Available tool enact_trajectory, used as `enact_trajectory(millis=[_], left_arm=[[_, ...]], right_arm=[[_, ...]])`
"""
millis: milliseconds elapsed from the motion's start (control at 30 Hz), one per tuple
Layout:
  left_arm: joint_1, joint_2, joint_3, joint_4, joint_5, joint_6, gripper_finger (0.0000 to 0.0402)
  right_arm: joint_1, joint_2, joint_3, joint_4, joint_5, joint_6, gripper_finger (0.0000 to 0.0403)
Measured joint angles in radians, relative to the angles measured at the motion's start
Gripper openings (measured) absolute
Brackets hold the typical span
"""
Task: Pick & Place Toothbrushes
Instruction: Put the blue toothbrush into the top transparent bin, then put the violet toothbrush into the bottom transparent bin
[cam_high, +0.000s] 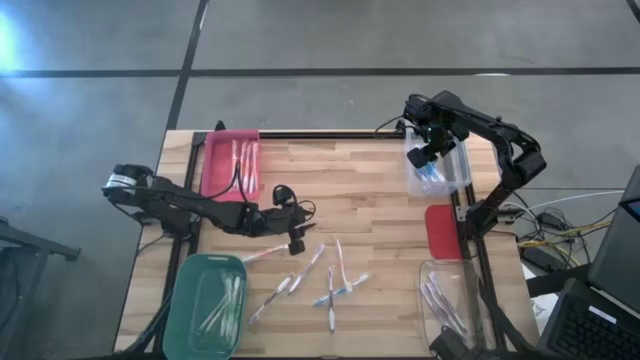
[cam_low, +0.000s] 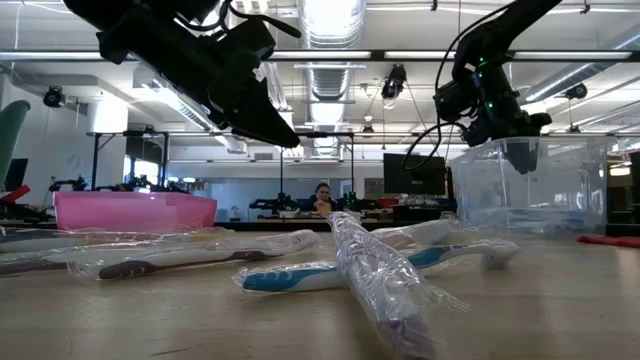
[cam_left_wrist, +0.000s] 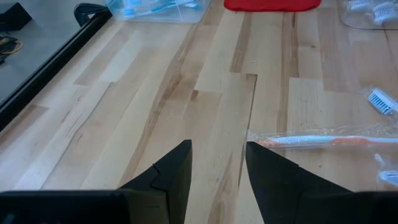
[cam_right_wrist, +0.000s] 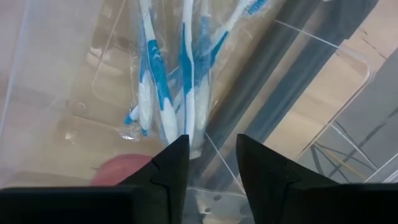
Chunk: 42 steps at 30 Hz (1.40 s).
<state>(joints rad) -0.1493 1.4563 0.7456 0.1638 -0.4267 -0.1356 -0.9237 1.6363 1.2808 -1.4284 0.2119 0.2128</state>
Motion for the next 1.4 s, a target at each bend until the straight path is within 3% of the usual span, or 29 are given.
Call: enact_trajectory(millis=[233, 400, 533, 800, 1000, 1400], left_arm=[[0.000, 0.000, 0.000, 0.000, 0.000, 0.000, 0.0156], [0.000, 0.000, 0.000, 0.000, 0.000, 0.000, 0.0156], [0.000, 0.000, 0.000, 0.000, 0.000, 0.000, 0.0156], [0.000, 0.000, 0.000, 0.000, 0.000, -0.004, 0.0156], [0.000, 0.000, 0.000, 0.000, 0.000, -0.004, 0.0156], [0.000, 0.000, 0.000, 0.000, 0.000, -0.031, 0.0156]], right_arm=[[0.000, -0.001, 0.005, -0.003, 0.006, -0.040, 0.0156], [0.001, -0.031, 0.057, -0.005, 0.143, -0.059, 0.0168], [0.000, -0.070, 0.127, -0.004, 0.174, -0.073, 0.0167], [0.026, -0.141, 0.284, 0.013, 0.174, -0.079, 0.0133], [0.107, -0.218, 0.350, 0.123, 0.174, -0.120, 0.0103], [0.352, -0.377, 0.316, 0.477, 0.173, -0.165, 0.0044]])
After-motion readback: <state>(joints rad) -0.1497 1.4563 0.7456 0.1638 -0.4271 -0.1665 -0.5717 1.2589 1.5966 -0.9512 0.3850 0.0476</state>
